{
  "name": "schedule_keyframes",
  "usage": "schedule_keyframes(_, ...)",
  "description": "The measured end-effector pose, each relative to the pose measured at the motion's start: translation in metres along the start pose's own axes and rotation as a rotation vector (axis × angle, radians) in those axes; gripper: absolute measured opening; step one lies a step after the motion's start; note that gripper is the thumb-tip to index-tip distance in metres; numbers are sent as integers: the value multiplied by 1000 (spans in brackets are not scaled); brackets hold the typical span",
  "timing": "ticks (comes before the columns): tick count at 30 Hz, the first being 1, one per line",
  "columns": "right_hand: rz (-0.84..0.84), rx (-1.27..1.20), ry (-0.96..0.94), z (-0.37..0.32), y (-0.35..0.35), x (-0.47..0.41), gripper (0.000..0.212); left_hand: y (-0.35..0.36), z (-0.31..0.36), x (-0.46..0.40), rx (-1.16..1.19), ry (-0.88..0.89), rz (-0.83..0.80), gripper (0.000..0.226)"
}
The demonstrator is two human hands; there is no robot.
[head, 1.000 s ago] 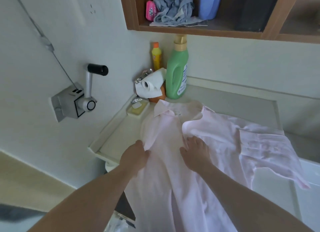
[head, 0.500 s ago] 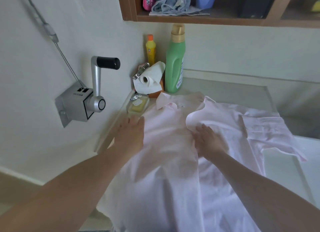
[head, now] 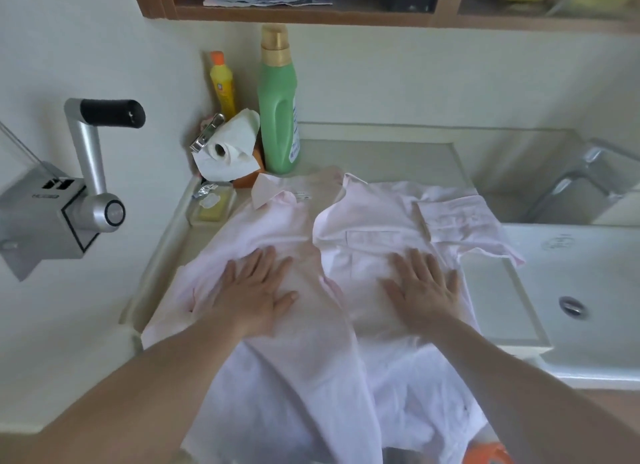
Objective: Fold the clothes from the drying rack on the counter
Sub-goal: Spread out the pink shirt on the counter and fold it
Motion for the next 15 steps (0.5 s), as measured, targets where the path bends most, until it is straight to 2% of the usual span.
schedule_keyframes(2,6,0,-14,2,-3,0,71,-8,-11,-3,-11,-28,1,73)
schedule_keyframes(4,25,-54,-38,6,-8,-1,68,-26,2,-5,-1,-86,84,67)
schedule_keyframes(6,164,-239,-60,12,-21,-2,60,-48,25,-4,97,-159,197,54)
schedule_keyframes(7,256,-368,-52,20,-28,-1,50,-59,44,-5,128,-134,277,45)
schedule_keyframes(9,395,-569,3,42,-42,-2,27,-78,91,-4,132,24,427,40)
schedule_keyframes(11,460,-712,81,73,-57,-5,21,-91,142,-1,110,220,494,43)
schedule_keyframes(13,454,-872,199,106,-68,-7,25,-95,182,-1,92,358,476,44)
schedule_keyframes(15,420,-992,339,143,-74,-12,30,-99,213,-9,97,411,368,46)
Point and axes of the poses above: each hand's wrist, its own x-axis away from the middle knuckle, its own y-axis out of the palm, z = x × y, the point moved 8 cm from there along -x, towards the middle knuckle, and after that the axes turned 12 degrees about -z, right-handed, at the moved point
